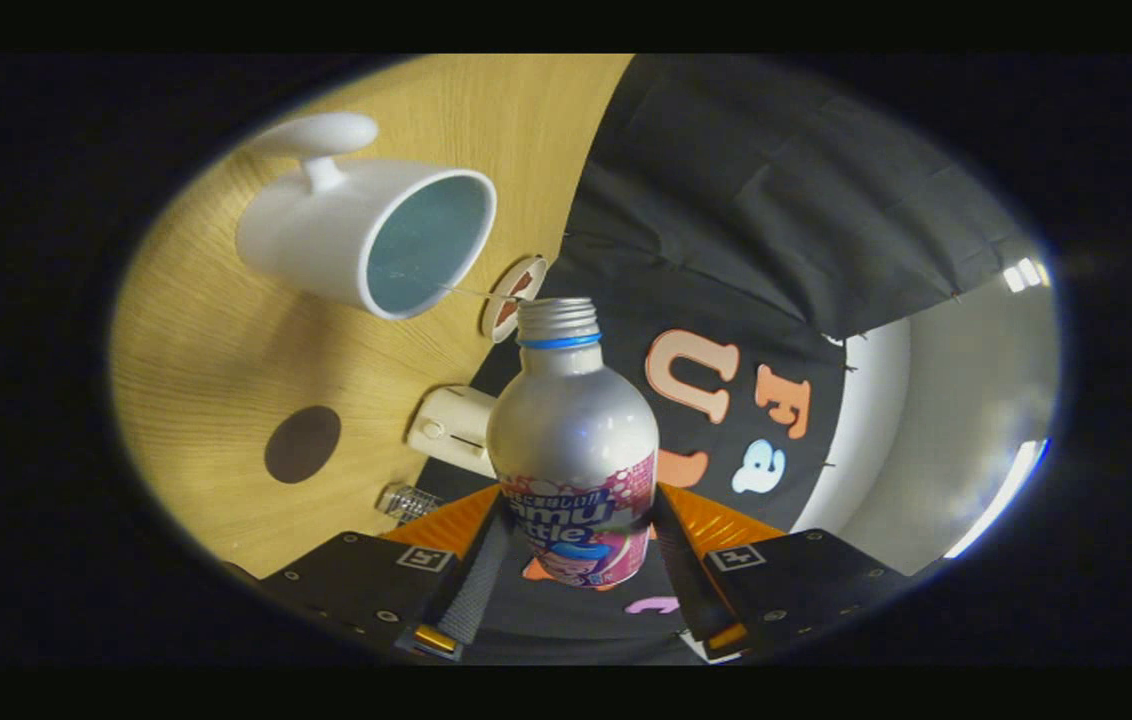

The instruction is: Take the bottle from table, then pour the juice into the cup, finally place the bottle on the coaster

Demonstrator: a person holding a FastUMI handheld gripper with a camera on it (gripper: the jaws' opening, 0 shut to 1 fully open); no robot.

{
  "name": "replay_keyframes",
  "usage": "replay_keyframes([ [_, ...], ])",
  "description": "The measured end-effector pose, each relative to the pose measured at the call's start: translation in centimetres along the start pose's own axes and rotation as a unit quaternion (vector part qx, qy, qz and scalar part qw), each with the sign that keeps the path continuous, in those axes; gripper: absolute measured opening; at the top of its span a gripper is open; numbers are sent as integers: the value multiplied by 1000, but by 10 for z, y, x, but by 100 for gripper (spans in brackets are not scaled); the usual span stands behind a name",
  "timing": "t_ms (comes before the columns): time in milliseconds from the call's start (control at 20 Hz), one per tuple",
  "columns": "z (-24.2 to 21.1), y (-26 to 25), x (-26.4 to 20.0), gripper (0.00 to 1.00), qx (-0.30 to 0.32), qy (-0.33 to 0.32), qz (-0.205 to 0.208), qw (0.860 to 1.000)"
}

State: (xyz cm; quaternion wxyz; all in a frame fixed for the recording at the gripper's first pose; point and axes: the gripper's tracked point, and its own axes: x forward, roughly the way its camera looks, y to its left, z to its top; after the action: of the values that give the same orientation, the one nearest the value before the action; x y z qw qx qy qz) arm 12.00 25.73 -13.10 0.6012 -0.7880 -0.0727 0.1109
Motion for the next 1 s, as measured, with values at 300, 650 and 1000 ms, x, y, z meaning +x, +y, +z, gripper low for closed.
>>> replay_keyframes([
  [300,9,13,-4,78,106,-5,52,993],
  [650,-15,5,-18,78,336,13,68,939],
  [1000,-80,-7,-33,78,506,44,61,859],
])
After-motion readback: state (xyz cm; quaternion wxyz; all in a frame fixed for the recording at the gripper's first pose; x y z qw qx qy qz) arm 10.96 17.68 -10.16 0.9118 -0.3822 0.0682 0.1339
